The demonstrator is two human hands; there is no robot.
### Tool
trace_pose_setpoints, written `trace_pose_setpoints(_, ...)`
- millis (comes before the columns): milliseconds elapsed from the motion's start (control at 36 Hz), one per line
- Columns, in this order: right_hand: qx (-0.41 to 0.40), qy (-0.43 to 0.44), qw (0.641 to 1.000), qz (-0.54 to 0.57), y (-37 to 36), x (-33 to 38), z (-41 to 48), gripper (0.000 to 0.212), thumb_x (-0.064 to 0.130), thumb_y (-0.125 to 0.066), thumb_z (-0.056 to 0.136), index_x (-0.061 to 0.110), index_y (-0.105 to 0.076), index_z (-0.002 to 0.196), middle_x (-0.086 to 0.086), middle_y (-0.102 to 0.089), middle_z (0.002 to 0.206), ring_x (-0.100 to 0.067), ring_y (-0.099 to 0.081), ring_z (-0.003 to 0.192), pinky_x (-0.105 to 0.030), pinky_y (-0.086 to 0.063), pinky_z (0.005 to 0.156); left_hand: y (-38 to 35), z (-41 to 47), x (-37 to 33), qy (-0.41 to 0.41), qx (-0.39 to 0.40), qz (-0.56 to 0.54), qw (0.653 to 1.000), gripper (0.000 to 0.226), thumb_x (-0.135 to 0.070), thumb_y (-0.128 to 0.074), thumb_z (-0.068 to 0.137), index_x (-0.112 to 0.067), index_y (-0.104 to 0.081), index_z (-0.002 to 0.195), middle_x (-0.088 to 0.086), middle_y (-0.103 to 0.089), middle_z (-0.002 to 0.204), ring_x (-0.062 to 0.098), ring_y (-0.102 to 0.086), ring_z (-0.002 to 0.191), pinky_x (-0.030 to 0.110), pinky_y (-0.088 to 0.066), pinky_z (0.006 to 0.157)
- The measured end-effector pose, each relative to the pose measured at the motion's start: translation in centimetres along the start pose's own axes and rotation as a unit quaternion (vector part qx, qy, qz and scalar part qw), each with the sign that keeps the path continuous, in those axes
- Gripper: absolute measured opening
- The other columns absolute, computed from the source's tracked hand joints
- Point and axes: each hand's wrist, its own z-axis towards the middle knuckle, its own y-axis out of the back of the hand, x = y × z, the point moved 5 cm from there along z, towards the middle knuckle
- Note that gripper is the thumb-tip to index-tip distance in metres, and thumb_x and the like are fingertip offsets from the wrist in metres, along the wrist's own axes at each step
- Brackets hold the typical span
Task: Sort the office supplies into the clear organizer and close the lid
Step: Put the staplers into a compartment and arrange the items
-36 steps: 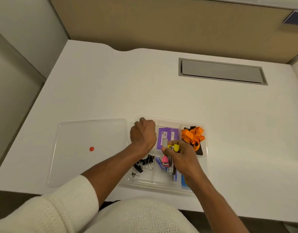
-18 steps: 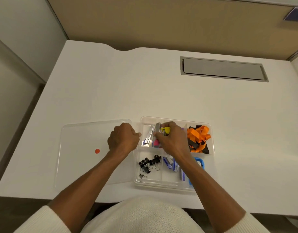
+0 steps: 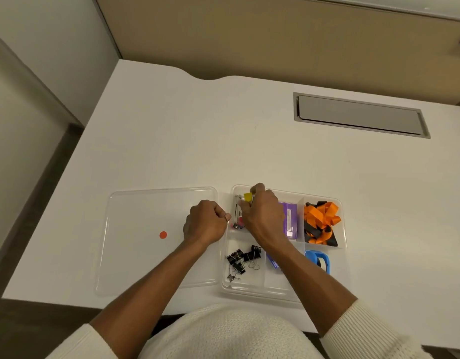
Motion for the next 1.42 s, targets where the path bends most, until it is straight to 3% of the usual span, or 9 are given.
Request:
trace_pose_setpoints(139,-0.025,0.023,0.996,-0.085,0.5,0.4,0.1,0.049,0.050,-0.067,0.093,0.012,-0.056,0.121,-0.013,-0.062,0.110,-0.033,-0.068,0.087,-0.038,-0.055,0.067,0.1,0.0,-0.3,-0.008,-0.014,0.043,0.999,0.018,-0.033,-0.078,0.089,-0.023,-0.070,0.076,-0.005,-0.077,0.087,0.023,-0.074,0.086,0.044,-0.062,0.085)
trace_pose_setpoints(583,0.009,0.100,0.980,-0.172,0.0,-0.2,-1.4,0.012,0.013,-0.062,0.097,0.006,-0.067,0.106,-0.012,-0.066,0.103,-0.025,-0.058,0.092,-0.036,-0.053,0.073,0.4,-0.7,-1.1,-0.033,-0.037,0.081,0.995,0.023,-0.031,-0.076,0.090,-0.027,-0.063,0.072,-0.002,-0.079,0.092,0.023,-0.075,0.086,0.037,-0.059,0.078)
trace_pose_setpoints(750,-0.128,0.136,0.971,-0.151,3.5,-1.7,-3.8,0.026,0.010,-0.074,0.085,0.004,-0.072,0.110,-0.018,-0.067,0.117,-0.032,-0.062,0.109,-0.040,-0.055,0.083,0.3,-1.0,-1.0,-0.038,-0.051,0.088,0.994,0.025,-0.032,-0.076,0.090,-0.028,-0.061,0.071,-0.002,-0.077,0.088,0.023,-0.073,0.082,0.034,-0.056,0.072)
trace_pose_setpoints(889,-0.142,0.030,0.985,-0.088,6.2,-7.6,-5.5,0.057,0.032,-0.048,0.105,0.003,-0.039,0.153,-0.019,-0.029,0.166,-0.033,-0.019,0.158,-0.046,-0.023,0.127,0.1,-1.3,-1.0,-0.046,-0.068,0.105,0.991,0.022,-0.026,-0.073,0.091,-0.027,-0.061,0.073,-0.001,-0.077,0.087,0.025,-0.073,0.080,0.035,-0.058,0.071)
trace_pose_setpoints(1000,-0.054,0.011,0.998,-0.037,5.8,-12.3,-6.1,0.074,0.052,-0.040,0.106,0.014,-0.013,0.164,-0.006,-0.009,0.174,-0.018,0.000,0.161,-0.043,-0.017,0.131,-0.2,-1.6,-1.1,-0.056,-0.083,0.114,0.988,0.014,-0.021,-0.071,0.091,-0.024,-0.065,0.079,-0.001,-0.077,0.090,0.024,-0.072,0.079,0.032,-0.054,0.066)
trace_pose_setpoints(1167,0.103,0.081,0.982,-0.139,3.8,-14.6,-6.4,0.083,0.063,-0.030,0.103,0.022,0.007,0.165,-0.002,0.005,0.174,-0.015,0.014,0.160,-0.040,-0.011,0.132,-0.4,-1.9,-1.2,-0.058,-0.092,0.122,0.986,0.005,-0.019,-0.069,0.091,-0.021,-0.070,0.086,0.000,-0.077,0.091,0.026,-0.072,0.080,0.033,-0.054,0.067)
trace_pose_setpoints(1278,0.151,0.064,0.984,-0.072,5.6,-14.1,-5.3,0.077,0.066,-0.034,0.099,0.021,-0.026,0.161,-0.003,-0.031,0.167,-0.022,-0.021,0.158,-0.038,-0.031,0.126,-0.5,-2.1,-1.1,-0.058,-0.103,0.126,0.985,0.007,-0.022,-0.067,0.092,-0.022,-0.068,0.085,0.000,-0.077,0.093,0.028,-0.072,0.082,0.037,-0.058,0.070)
trace_pose_setpoints(1333,0.099,0.080,0.991,-0.050,7.6,-13.7,-4.7,0.065,0.067,-0.032,0.097,0.019,-0.057,0.134,-0.001,-0.063,0.133,-0.019,-0.058,0.128,-0.031,-0.053,0.101,-0.5,-2.2,-1.1,-0.059,-0.106,0.126,0.985,0.006,-0.021,-0.066,0.092,-0.021,-0.068,0.086,0.000,-0.077,0.095,0.028,-0.072,0.083,0.039,-0.060,0.071)
trace_pose_setpoints(1417,-0.017,0.102,0.993,-0.061,9.8,-13.3,-4.5,0.054,0.056,-0.031,0.104,0.017,-0.064,0.122,-0.002,-0.067,0.126,-0.018,-0.062,0.117,-0.029,-0.051,0.095,-0.7,-2.4,-1.2,-0.061,-0.111,0.132,0.983,0.005,-0.018,-0.066,0.091,-0.020,-0.068,0.088,0.000,-0.078,0.097,0.028,-0.072,0.083,0.039,-0.060,0.070)
